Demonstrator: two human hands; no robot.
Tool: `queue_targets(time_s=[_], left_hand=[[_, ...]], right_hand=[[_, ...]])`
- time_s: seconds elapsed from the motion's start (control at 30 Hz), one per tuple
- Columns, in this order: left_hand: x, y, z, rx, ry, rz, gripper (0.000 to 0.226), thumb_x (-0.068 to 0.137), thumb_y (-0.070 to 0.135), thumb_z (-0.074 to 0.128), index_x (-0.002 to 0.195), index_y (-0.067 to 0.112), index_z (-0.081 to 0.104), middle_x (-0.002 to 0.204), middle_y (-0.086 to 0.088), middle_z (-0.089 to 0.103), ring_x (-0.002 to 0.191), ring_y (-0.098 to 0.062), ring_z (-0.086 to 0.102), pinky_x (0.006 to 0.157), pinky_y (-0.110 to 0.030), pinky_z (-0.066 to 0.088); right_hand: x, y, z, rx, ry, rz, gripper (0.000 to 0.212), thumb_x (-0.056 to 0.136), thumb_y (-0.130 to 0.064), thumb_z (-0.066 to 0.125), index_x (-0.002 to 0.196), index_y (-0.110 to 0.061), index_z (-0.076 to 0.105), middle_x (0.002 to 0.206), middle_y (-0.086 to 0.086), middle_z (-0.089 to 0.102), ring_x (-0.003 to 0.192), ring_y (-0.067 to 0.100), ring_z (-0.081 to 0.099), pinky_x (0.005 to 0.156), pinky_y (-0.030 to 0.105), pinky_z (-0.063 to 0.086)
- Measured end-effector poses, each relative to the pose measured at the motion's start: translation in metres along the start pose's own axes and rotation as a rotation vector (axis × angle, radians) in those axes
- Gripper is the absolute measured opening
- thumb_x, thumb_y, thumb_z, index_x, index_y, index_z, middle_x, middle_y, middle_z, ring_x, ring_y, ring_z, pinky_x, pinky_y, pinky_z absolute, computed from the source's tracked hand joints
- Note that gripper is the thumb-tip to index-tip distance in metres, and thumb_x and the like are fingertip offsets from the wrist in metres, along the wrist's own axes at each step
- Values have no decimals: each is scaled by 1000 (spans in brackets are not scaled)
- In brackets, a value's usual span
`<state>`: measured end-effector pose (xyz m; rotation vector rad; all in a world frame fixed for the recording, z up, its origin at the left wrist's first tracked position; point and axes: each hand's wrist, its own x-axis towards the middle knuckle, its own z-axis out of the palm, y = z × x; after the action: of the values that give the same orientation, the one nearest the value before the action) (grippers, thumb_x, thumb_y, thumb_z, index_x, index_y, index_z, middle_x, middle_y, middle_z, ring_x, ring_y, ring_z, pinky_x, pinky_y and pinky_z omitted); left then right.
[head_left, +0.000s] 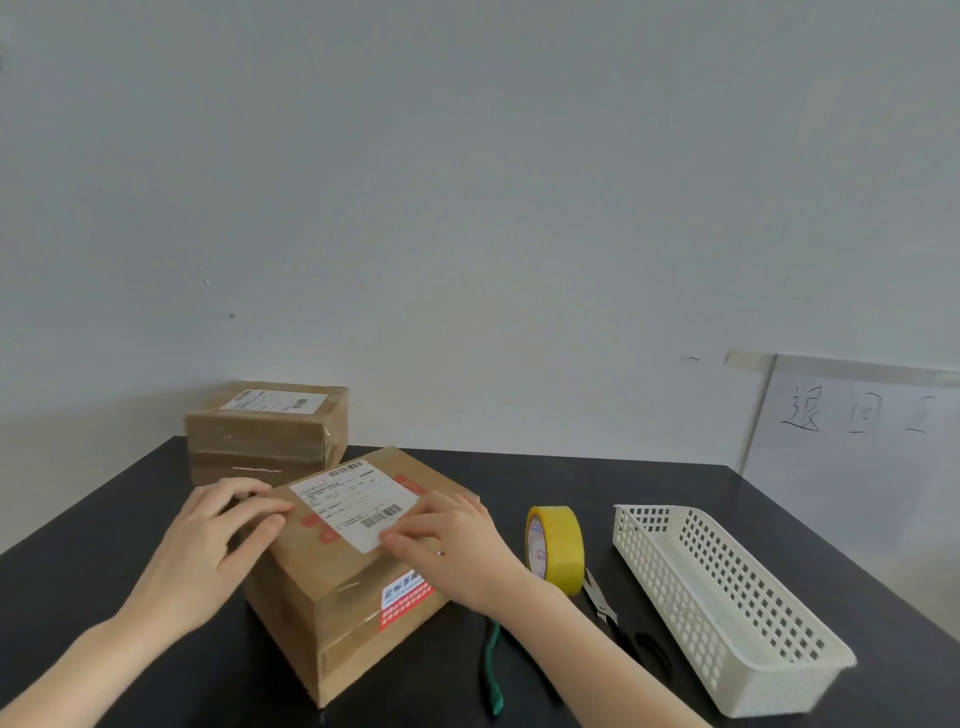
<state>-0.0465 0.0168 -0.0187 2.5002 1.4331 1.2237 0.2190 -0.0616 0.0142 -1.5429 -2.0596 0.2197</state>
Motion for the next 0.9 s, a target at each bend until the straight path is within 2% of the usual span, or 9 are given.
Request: queue_targets(time_s=[0.03, 0.13, 0.2, 0.3, 0.43, 0.5, 0.63, 0.77, 0.9], left_hand=[[2, 1, -2, -25, -16, -31, 18, 89, 38, 56, 105, 38, 64, 117, 14, 50, 114, -10, 40, 94, -36, 38], [4, 3, -9, -75, -63, -126, 25, 84, 27, 67, 106, 37, 63, 118, 12, 47, 113, -13, 42, 95, -34, 36], [5, 5, -13, -115, -70, -229, 32, 84, 32, 66, 115, 33, 61, 119, 10, 43, 113, -16, 46, 94, -36, 41], [4, 10, -16, -172, -112, -419, 48, 82, 42, 65, 126, 26, 53, 125, -3, 41, 101, -16, 50, 87, -36, 45], [-3, 19, -19, -238, -252, -542, 58, 81, 52, 64, 130, 30, 43, 122, -6, 46, 100, -15, 47, 86, -34, 41], [-4, 20, -19, -282, -301, -586, 67, 79, 54, 65, 135, 32, 36, 117, -1, 50, 102, -16, 50, 91, -39, 45], [1, 18, -18, -313, -332, -629, 72, 80, 54, 64, 141, 33, 30, 115, 4, 49, 106, -17, 50, 99, -46, 45], [8, 12, -14, -335, -332, -663, 66, 85, 51, 59, 142, 31, 32, 125, -1, 52, 118, -24, 51, 101, -47, 42], [16, 8, -10, -375, -288, -675, 51, 92, 42, 54, 139, 27, 38, 127, -5, 53, 116, -25, 52, 97, -44, 42]], right_hand=[[-1, -4, -1, 22, -27, -7, 35, 96, -50, 45, 116, -34, 69, 120, -14, 61, 118, 6, 45, 112, 42, 25], [0, -10, -7, 108, -24, 6, 34, 97, -44, 47, 120, -29, 67, 125, -11, 63, 112, 0, 45, 111, 41, 30], [3, -6, -12, 123, 51, 63, 35, 97, -44, 47, 125, -30, 64, 132, -10, 58, 121, 4, 43, 110, 38, 32], [11, 11, -17, 121, 164, 209, 40, 97, -43, 48, 133, -30, 57, 139, -7, 49, 130, 14, 42, 108, 34, 36], [15, 29, -19, 155, 104, 374, 46, 98, -38, 47, 143, -29, 43, 147, 1, 40, 131, 21, 43, 99, 28, 39], [15, 30, -17, 216, 59, 389, 45, 99, -34, 47, 144, -28, 42, 145, 1, 45, 128, 19, 48, 89, 22, 38], [10, 29, -11, 247, 29, 380, 40, 97, -32, 52, 137, -26, 50, 137, -2, 55, 120, 13, 52, 83, 19, 38], [2, 28, -10, 216, 42, 359, 42, 90, -44, 62, 128, -28, 55, 126, -3, 55, 106, 9, 54, 77, 17, 42], [-7, 24, -7, 222, 48, 325, 39, 85, -50, 66, 117, -30, 56, 114, -5, 54, 95, 6, 56, 75, 15, 45]])
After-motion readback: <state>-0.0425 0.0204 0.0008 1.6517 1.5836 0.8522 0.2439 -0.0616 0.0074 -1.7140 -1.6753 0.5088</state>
